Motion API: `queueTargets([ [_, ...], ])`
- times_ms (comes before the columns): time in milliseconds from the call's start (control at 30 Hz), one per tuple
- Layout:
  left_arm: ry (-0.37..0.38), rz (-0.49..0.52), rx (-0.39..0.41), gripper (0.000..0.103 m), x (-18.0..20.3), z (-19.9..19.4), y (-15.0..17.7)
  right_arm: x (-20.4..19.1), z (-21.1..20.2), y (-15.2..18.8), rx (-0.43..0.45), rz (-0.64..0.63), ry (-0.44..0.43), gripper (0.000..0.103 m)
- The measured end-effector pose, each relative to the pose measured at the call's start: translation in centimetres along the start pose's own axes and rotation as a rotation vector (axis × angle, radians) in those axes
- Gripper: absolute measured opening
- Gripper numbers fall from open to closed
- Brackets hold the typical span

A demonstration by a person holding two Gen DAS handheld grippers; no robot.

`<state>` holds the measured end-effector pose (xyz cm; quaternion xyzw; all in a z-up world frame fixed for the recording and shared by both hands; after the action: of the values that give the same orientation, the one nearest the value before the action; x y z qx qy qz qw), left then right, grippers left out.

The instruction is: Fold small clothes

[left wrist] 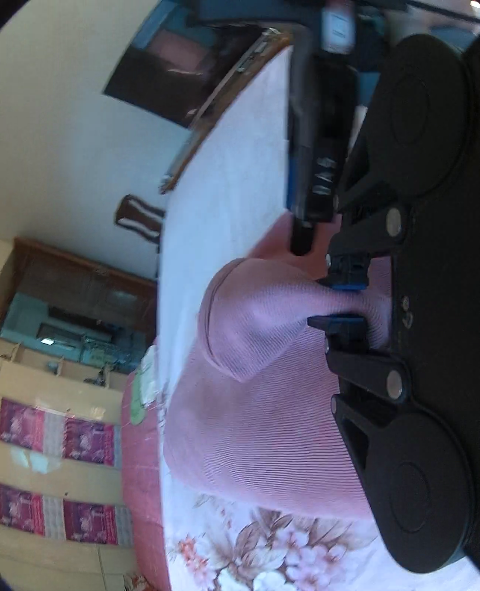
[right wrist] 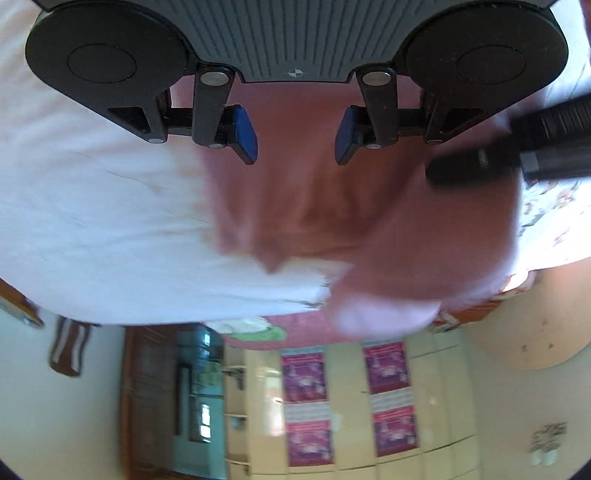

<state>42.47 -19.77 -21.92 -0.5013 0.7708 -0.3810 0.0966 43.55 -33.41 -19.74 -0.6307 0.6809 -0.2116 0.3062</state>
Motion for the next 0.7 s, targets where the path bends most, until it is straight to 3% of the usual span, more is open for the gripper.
queueTargets([
  [100,-0.049,0.047,0.005,0.019,1.0,0.3,0.8,2.2,-0.8,0.1,-0.008,0.059,-0.019,0.046],
  [267,-0.063,0.104,0.016,0.052,2.7,-1.2,0.5,3.3,-2.1,-1.0,0.000,0.156,-0.116,0.046],
  [533,-0.056,0.023,0.082,0.053,1.7,-5.2,-0.1,3.3,-3.1,-1.6,-0.032,0.171,-0.201,0.046],
  [600,-0.086,-0.020,0.107,0.054,0.2,-6.5,-0.4,3.5,-3.3,-1.7,-0.032,0.192,-0.216,0.046],
  [700,-0.199,-0.055,0.104,0.056,-2.7,-6.5,-0.5,3.4,-3.1,-1.9,-0.051,0.201,-0.242,0.047],
])
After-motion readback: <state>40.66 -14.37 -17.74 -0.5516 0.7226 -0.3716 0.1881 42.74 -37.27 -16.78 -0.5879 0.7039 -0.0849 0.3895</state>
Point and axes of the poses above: each gripper's, at about its wrist camera, not at the fingertips, and z roughly the way its jaws point, x to its right, y to its underside, the point moved 7 cm from there along z, roughly the way its jaws point, and after that the axes turned 7 degrees about -x, right-handed, at the moved point
